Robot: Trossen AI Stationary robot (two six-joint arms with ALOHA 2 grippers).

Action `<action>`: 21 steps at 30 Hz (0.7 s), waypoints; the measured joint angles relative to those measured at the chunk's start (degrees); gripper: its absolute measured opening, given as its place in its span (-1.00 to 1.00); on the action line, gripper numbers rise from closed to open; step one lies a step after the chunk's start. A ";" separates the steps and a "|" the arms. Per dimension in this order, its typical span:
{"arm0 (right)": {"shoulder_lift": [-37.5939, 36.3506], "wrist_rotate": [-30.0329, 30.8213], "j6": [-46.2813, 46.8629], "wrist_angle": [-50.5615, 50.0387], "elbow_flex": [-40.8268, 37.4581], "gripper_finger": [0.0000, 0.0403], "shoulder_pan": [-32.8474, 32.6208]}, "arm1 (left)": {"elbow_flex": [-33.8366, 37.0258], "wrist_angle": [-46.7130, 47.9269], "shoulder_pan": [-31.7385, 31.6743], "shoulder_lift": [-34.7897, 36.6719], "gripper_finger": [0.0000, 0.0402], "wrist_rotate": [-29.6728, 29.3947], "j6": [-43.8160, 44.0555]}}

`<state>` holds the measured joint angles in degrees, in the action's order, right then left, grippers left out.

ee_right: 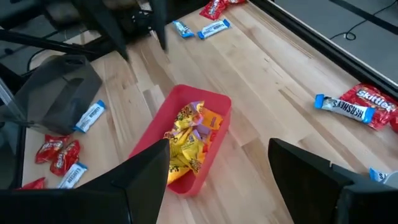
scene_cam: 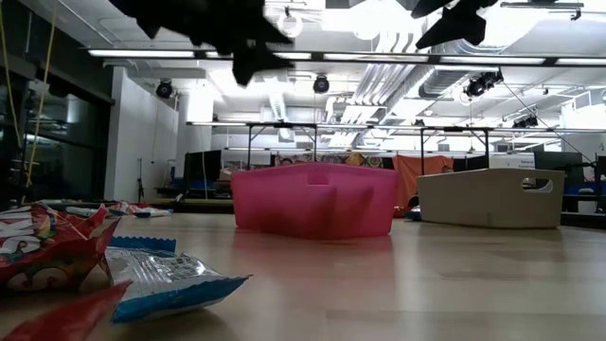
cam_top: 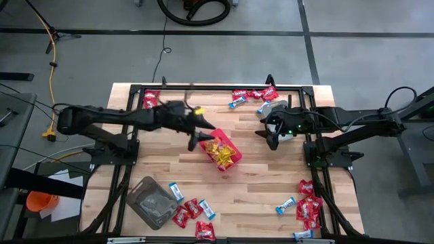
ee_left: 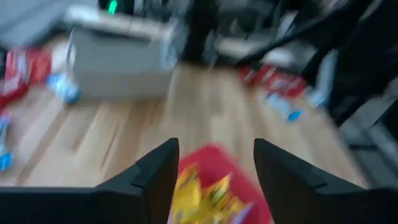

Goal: Sort candy
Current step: Put the blue candy into the black bin

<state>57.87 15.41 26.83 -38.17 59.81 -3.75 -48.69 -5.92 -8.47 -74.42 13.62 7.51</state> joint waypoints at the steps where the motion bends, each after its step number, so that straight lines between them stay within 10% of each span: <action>1: 0.00 0.01 -0.74 -0.08 0.00 0.33 0.00 | 0.10 -0.95 -0.47 1.58 0.00 1.00 0.59; 21: 0.00 2.66 -9.19 4.08 0.00 0.33 0.00 | 13.49 -14.39 -1.53 15.62 0.01 -7.36 14.92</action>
<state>57.87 18.06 17.64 -34.09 59.81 -3.75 -35.20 -20.31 -10.00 -58.81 6.26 22.44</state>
